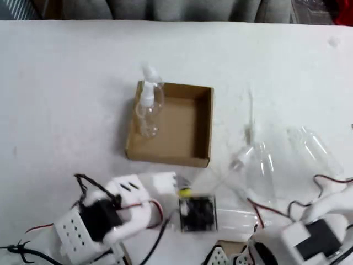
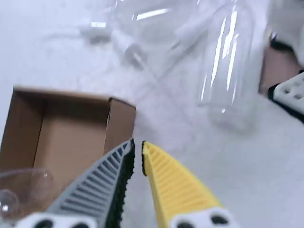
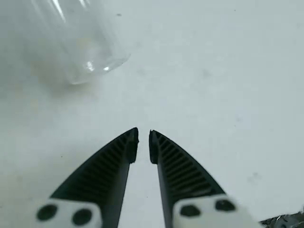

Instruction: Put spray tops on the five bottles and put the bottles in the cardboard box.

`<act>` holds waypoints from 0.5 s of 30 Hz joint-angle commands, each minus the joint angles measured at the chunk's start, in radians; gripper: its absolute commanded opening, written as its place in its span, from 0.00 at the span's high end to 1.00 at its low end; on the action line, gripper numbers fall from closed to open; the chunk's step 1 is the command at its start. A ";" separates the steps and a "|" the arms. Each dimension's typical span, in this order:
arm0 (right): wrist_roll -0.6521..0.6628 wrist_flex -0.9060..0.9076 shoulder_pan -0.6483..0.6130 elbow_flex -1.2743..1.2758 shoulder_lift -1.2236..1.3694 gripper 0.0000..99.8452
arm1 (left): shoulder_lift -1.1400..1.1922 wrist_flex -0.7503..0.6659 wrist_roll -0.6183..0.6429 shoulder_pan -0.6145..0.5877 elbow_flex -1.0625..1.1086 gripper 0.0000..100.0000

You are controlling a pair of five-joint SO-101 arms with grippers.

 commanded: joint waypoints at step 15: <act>-0.075 0.068 0.048 -0.546 0.412 0.99 | 0.622 -0.313 0.018 0.058 -0.256 0.74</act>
